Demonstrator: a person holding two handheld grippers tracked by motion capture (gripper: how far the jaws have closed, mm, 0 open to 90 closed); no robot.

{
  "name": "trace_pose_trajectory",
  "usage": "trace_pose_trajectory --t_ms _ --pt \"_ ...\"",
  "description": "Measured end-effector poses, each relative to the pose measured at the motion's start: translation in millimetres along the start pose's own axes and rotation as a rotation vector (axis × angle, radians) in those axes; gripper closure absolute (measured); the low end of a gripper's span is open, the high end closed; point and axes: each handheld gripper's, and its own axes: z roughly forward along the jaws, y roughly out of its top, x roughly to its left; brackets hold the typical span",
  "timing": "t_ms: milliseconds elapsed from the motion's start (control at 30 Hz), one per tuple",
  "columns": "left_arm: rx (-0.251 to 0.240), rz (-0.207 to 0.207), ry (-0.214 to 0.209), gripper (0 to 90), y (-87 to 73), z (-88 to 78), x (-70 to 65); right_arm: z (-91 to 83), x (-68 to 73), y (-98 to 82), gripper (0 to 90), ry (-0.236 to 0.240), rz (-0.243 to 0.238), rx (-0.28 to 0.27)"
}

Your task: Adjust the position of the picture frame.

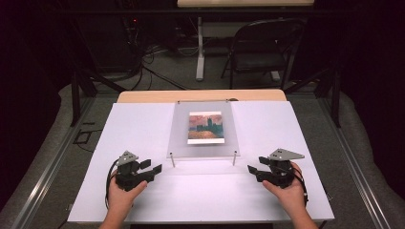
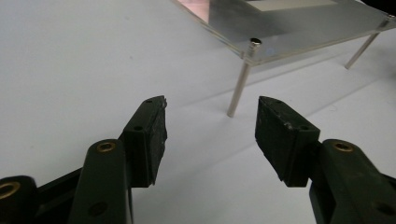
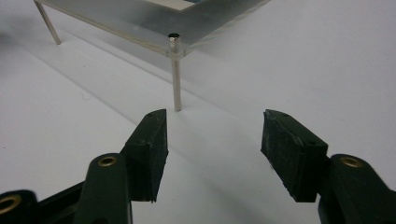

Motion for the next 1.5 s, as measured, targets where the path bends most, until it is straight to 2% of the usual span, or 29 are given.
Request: trace_pose_trajectory --t_ms 167,333,433,500,600,800,967,1100,1133,1233,1400,1500 --pt "-0.001 -0.019 0.024 46.5 -0.3 1.1 12.7 4.7 -9.1 -3.3 44.8 -0.014 0.022 0.002" --pt "-0.008 -0.041 0.036 47.7 2.1 1.2 19.1 7.2 -15.2 -1.5 44.8 -0.027 0.031 -0.003" --pt "-0.008 -0.047 0.038 47.7 6.6 3.7 21.7 8.4 -17.0 0.1 44.5 -0.037 0.039 0.003" --pt "-0.006 -0.053 0.047 47.5 13.1 7.3 23.8 11.6 -21.5 5.4 44.1 -0.031 0.067 -0.002" --pt "-0.002 -0.041 0.059 47.3 20.6 10.5 24.5 13.4 -23.7 11.2 43.0 -0.04 0.08 -0.001" --pt "-0.002 -0.02 0.054 46.6 35.5 15.3 24.3 17.8 -29.3 23.8 40.8 -0.045 0.067 0.012" --pt "0.006 -0.02 -0.009 45.8 55.1 23.5 21.2 22.3 -37.0 37.0 38.9 -0.033 0.081 0.019" --pt "0.018 -0.019 -0.032 45.7 69.2 28.9 19.7 25.4 -43.1 46.6 39.2 -0.018 0.099 0.03" --pt "0.018 -0.019 -0.032 45.5 69.2 28.9 19.7 25.4 -43.1 46.6 39.2 -0.018 0.099 0.03" --pt "0.024 -0.002 -0.02 44.3 83.5 33.5 18.5 28.9 -46.6 56.4 39.5 -0.02 0.105 0.045" --pt "0.032 0.033 -0.001 44.4 100.5 39.4 14.9 33.8 -47.0 72.4 40.8 -0.033 0.073 0.057" --pt "0.039 0.036 -0.001 45.1 105.5 41.8 13.5 36.9 -45.9 80.3 40.7 -0.032 0.062 0.054"
